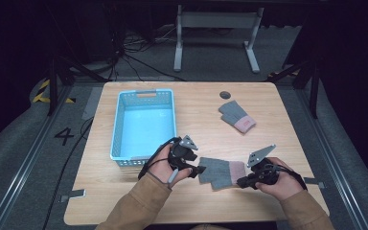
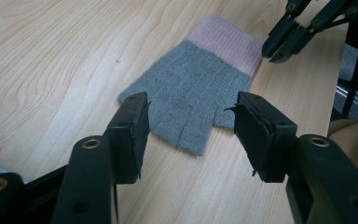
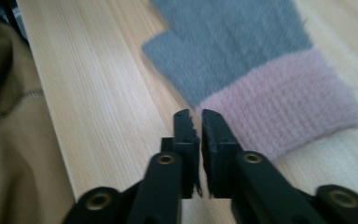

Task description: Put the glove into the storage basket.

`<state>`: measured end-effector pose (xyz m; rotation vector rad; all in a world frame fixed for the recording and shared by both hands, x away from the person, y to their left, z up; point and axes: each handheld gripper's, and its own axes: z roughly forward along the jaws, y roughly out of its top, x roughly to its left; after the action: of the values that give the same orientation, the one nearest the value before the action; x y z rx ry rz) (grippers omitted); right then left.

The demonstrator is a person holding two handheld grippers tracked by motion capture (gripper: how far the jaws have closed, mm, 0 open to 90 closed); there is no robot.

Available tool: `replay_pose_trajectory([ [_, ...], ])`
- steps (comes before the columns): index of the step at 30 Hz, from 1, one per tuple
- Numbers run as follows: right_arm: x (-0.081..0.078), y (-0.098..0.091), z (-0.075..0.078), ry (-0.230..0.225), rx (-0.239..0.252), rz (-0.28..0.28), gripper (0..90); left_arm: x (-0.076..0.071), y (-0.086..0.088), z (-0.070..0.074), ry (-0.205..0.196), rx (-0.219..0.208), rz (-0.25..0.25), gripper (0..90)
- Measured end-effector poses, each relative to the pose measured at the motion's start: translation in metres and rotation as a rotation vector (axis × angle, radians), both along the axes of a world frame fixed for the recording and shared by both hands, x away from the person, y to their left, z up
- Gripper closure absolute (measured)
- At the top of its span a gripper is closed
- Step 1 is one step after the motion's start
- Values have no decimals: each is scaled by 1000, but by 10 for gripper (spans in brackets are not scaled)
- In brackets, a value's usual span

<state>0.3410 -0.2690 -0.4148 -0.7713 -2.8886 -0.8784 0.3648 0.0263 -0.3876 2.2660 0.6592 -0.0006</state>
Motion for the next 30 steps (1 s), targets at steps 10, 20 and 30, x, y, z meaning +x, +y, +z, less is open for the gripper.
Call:
replay_pose_trajectory([
  [10,12,-6,34,-126,77,-198,729,1,9,3,-6,0,26,424],
  [20,51,-12,54,-186,86,-293,687,-6,23,1,-7,-1,54,419],
  [30,94,-14,61,-224,79,-350,647,-15,43,-2,-3,2,94,411],
])
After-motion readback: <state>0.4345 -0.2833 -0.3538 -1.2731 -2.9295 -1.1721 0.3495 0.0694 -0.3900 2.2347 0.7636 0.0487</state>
